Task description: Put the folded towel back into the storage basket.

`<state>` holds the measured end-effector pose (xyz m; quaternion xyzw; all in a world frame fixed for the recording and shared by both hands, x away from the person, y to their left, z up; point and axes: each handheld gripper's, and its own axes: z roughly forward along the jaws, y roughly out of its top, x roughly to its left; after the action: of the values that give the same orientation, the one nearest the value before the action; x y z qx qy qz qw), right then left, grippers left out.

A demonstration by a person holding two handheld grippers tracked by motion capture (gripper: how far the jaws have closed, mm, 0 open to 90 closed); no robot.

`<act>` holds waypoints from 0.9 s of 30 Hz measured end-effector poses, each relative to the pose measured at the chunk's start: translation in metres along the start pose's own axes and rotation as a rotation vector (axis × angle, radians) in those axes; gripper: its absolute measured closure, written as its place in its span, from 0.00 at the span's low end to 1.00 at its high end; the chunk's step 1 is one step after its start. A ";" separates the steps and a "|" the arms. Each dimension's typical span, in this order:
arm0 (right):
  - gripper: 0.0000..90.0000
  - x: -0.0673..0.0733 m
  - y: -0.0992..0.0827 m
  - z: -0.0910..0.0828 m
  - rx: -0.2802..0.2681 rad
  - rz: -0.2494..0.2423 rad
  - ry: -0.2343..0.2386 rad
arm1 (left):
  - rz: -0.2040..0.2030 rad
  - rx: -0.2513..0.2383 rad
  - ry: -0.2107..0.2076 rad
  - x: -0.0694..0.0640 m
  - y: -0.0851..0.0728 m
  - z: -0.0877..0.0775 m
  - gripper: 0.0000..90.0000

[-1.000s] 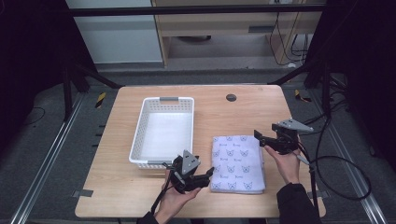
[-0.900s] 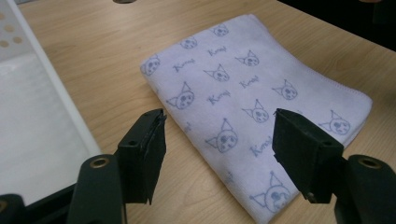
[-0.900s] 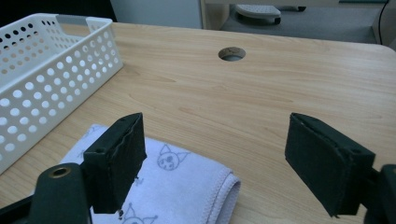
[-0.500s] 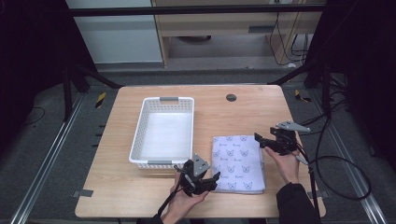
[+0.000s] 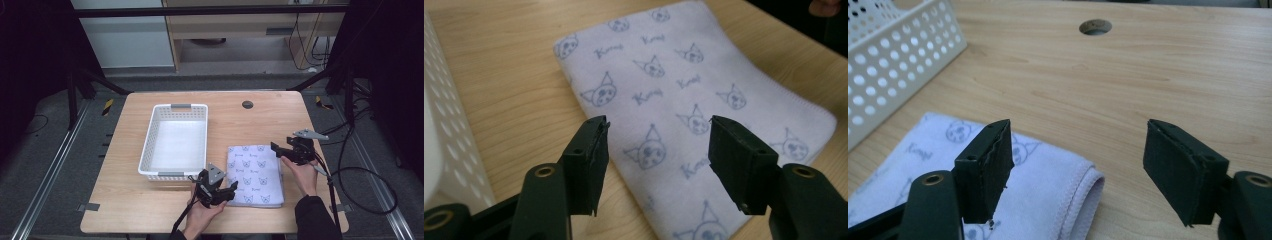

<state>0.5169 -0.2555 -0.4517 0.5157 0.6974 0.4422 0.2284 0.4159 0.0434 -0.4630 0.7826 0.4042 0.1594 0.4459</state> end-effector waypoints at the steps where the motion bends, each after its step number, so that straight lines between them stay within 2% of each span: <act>1: 0.32 -0.001 0.002 -0.002 -0.013 0.010 0.004 | 0.001 -0.006 0.003 -0.002 -0.001 0.000 0.45; 3: 0.33 -0.001 0.005 -0.003 -0.013 0.005 0.002 | 0.013 -0.005 -0.013 -0.008 -0.004 0.004 0.44; 5: 0.34 0.000 0.007 -0.003 -0.015 0.011 0.008 | 0.027 0.021 -0.009 -0.012 -0.005 0.008 0.44; 7: 0.35 0.000 0.010 -0.001 -0.015 0.019 0.010 | 0.024 0.016 0.006 -0.012 -0.006 0.010 0.44; 9: 0.35 0.001 0.013 0.001 -0.009 0.021 0.008 | -0.007 0.010 0.014 -0.008 -0.007 0.011 0.45; 12: 0.36 0.001 0.012 0.003 -0.033 0.067 0.014 | -0.058 0.001 0.009 -0.003 -0.011 0.012 0.46; 14: 0.37 0.005 0.007 0.007 -0.019 0.057 0.002 | -0.057 0.007 0.014 -0.001 -0.016 0.013 0.46; 16: 0.38 0.009 0.001 0.012 0.011 0.035 -0.012 | -0.037 0.016 0.034 0.000 -0.020 0.013 0.48; 19: 0.38 0.012 -0.008 0.017 0.044 0.038 -0.032 | -0.049 0.026 0.033 0.004 -0.024 0.014 0.49; 21: 0.40 0.013 -0.012 0.021 0.072 -0.001 -0.058 | -0.062 0.034 0.023 0.006 -0.026 0.017 0.50; 25: 0.42 0.010 -0.015 0.026 0.106 0.003 -0.058 | -0.066 0.048 0.002 0.006 -0.030 0.021 0.51; 27: 0.44 0.010 -0.019 0.027 0.111 0.015 -0.045 | -0.056 0.058 0.010 0.004 -0.032 0.022 0.52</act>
<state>0.5246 -0.2378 -0.4801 0.5424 0.7118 0.3929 0.2116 0.4162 0.0430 -0.5020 0.7828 0.4326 0.1389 0.4251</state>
